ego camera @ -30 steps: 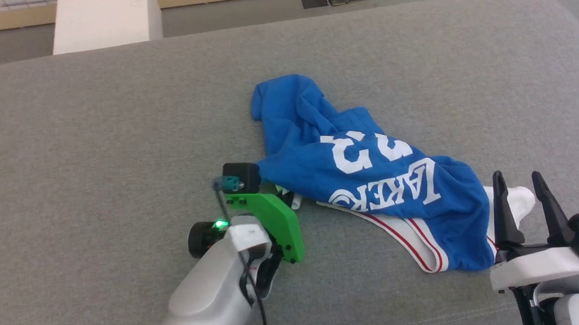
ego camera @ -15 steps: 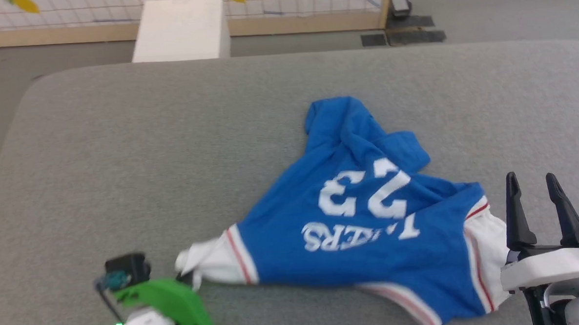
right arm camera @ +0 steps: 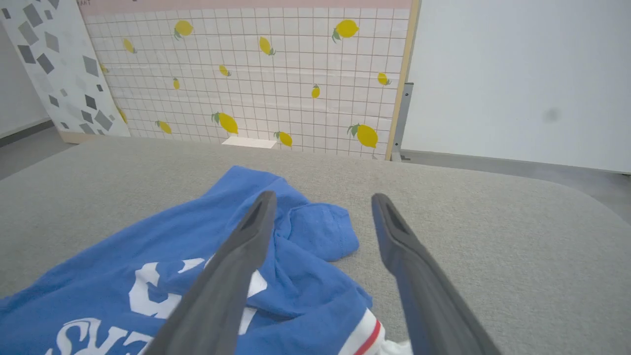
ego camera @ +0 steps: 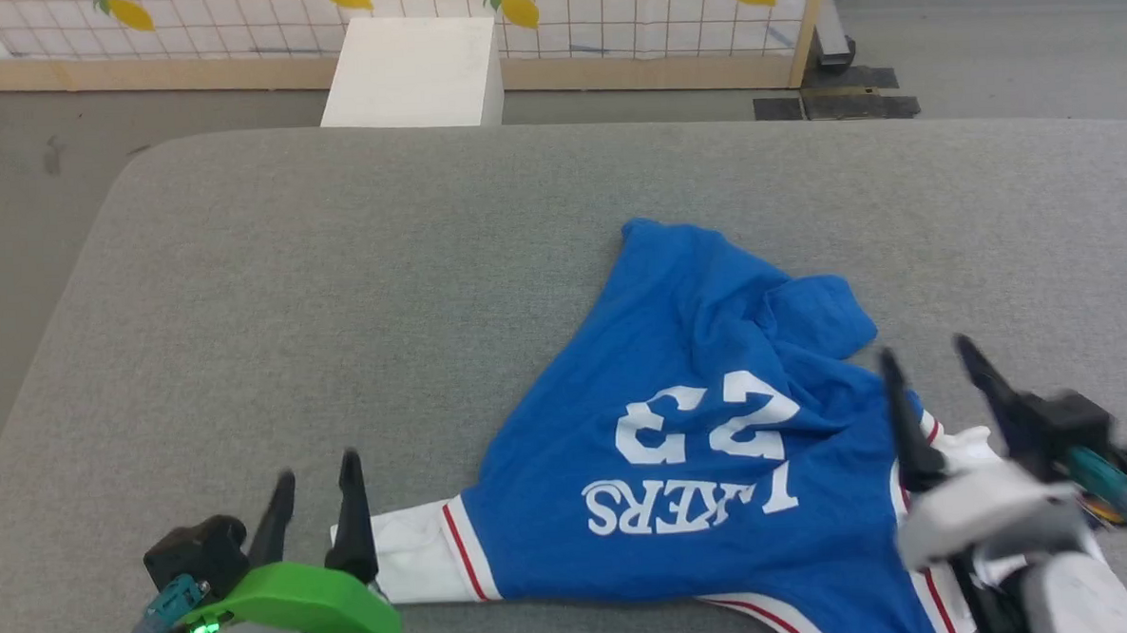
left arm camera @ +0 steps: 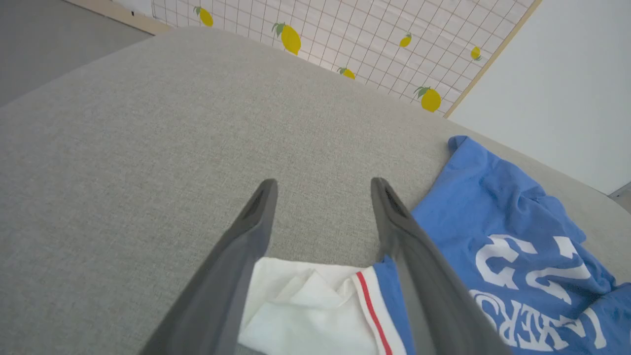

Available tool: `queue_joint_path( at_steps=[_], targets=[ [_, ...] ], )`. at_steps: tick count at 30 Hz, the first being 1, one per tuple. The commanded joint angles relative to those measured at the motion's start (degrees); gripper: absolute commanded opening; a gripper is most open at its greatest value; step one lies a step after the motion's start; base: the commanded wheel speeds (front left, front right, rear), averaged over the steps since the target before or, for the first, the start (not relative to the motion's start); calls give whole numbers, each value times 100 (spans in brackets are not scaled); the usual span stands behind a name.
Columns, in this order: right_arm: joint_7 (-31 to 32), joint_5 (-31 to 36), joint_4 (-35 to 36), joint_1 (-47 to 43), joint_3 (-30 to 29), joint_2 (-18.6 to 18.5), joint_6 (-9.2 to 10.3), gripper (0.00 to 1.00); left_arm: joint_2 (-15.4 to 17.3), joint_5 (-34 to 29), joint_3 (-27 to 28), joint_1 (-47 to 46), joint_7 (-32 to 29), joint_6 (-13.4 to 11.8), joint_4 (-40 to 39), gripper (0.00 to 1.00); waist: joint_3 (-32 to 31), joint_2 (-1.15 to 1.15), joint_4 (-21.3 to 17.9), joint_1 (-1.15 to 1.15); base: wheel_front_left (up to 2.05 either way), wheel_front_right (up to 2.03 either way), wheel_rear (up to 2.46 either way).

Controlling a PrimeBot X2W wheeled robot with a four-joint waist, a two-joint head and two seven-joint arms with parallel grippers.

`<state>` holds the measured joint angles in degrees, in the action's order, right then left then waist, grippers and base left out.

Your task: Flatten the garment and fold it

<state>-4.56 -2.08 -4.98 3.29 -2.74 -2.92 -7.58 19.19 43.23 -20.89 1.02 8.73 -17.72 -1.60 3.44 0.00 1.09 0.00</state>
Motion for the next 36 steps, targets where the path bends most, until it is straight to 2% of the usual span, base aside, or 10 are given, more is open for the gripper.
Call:
queue_joint_path(
  at_steps=[1, 4, 8, 15, 19, 24, 25, 27, 30, 36],
  targets=[
    [189, 131, -12, 262, 191, 4, 9, 100, -74, -184, 20, -193, 325, 166, 114, 100, 72, 0, 63, 0, 0, 0, 0],
    [666, 279, -208, 664, 566, 4, 9, 100, -215, -540, 22, -404, 577, 424, 292, 100, 178, 0, 139, 0, 0, 0, 0],
    [1557, 438, -665, 1252, 997, 1, 9, 100, -579, -1101, 295, -656, 622, 747, 283, 100, 398, 0, 294, 0, 0, 0, 0],
    [3344, 525, -1609, 2272, 1184, -42, 9, 100, -1240, -2045, 733, -892, 625, 1331, 350, 100, 853, 0, 636, 0, 0, 0, 0],
    [4286, 586, -2029, 2636, 1444, -250, 9, 100, -1451, -2347, 878, -1064, 626, 1608, 434, 100, 1088, 0, 801, 0, 0, 0, 0],
    [5289, 344, -2242, 2803, 1702, -452, 9, 100, -1586, -2460, 1043, -1189, 626, 1832, 531, 100, 1243, 0, 903, 0, 0, 0, 0],
    [5480, 219, -2237, 2832, 1761, -497, 9, 47, -1600, -2472, 1073, -1207, 626, 1870, 541, 100, 1268, 0, 918, 0, 0, 0, 0],
    [5495, 42, -2098, 2963, 1836, -615, 9, 0, -1616, -2485, 1115, -1234, 626, 1921, 550, 100, 1326, 0, 944, 0, 0, 0, 0],
    [5056, 106, -1890, 3269, 1870, -826, 9, 0, -1626, -2453, 1137, -1275, 626, 1948, 530, 100, 1419, 0, 981, 0, 0, 0, 0],
    [4222, 531, -2057, 4088, 1455, -848, 9, 0, -1629, -2245, 1008, -1388, 627, 1898, 454, 100, 1611, 0, 1183, 0, 0, 0, 0]
  ],
)
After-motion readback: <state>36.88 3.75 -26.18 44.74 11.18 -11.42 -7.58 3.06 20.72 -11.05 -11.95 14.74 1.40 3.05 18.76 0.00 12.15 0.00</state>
